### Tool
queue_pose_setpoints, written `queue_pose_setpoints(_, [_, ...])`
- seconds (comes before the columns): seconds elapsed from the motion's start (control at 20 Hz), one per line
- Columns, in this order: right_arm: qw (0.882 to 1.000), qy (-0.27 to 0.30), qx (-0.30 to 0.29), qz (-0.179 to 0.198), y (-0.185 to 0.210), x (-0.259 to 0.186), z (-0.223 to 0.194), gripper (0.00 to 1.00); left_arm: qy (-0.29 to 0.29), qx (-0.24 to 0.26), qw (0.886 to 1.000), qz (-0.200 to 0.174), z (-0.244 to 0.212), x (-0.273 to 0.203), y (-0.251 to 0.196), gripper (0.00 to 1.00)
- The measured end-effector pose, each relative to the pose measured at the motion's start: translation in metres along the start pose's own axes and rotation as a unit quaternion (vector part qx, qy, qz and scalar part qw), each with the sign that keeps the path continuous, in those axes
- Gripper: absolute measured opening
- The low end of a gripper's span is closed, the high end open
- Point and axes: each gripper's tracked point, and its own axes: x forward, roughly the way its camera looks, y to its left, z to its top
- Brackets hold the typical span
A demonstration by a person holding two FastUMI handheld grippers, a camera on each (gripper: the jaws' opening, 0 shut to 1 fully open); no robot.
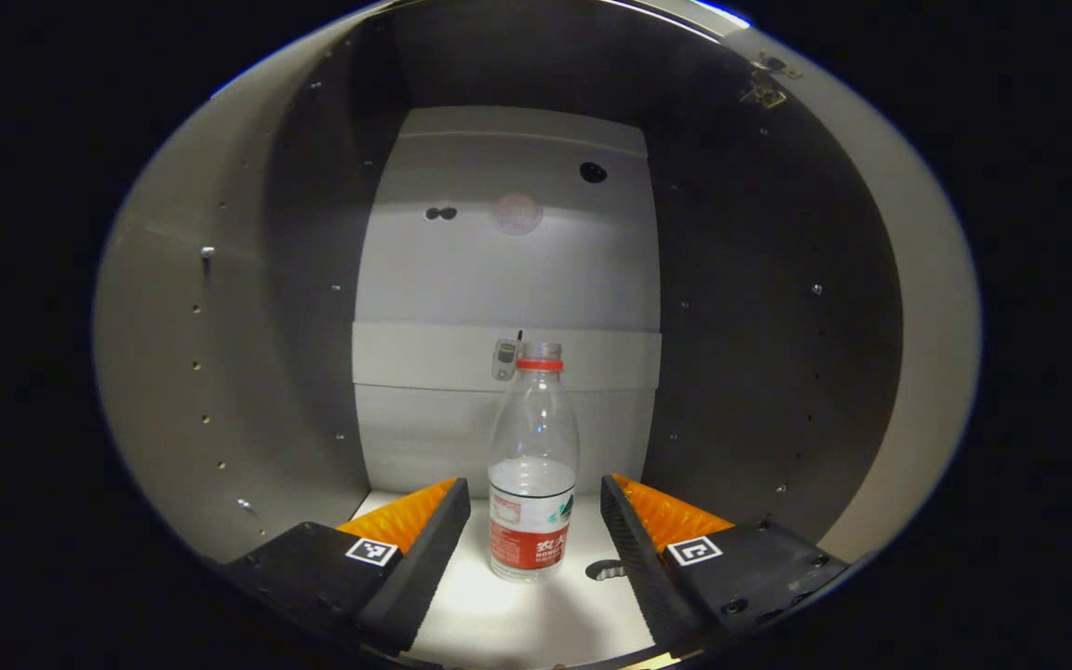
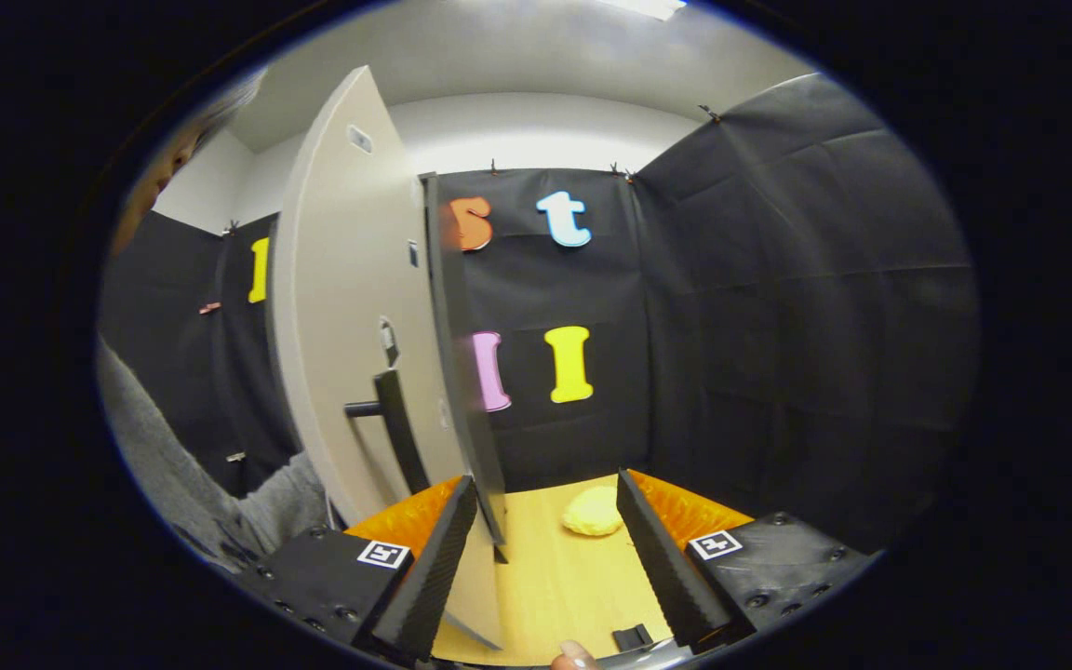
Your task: Open the cabinet door with the right hand, grasp the bottle in the cabinet with the left hand and place it on the coaster, then close the cabinet door with the right hand.
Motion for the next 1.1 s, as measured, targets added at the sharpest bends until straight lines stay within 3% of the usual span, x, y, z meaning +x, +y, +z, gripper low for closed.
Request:
queue_pose_setpoints(0.5, [0.998,-0.012,0.025,-0.049,-0.037,0.026,0.015,0.93,0.006,0.032,0.999,0.013,-0.005,0.057,0.008,0.89])
queue_pose_setpoints(0.6, [0.998,-0.013,0.032,-0.052,-0.041,0.031,0.016,0.93,0.009,0.031,0.999,0.014,-0.006,0.063,0.009,0.84])
queue_pose_setpoints(0.8, [0.998,-0.01,0.036,-0.054,-0.041,0.029,0.015,0.93,0.012,0.029,0.999,-0.008,-0.004,0.048,-0.001,0.77])
queue_pose_setpoints(1.1, [0.998,-0.022,0.028,-0.051,-0.026,0.007,0.018,0.93,0.007,-0.006,0.999,-0.038,0.008,-0.022,0.006,0.76])
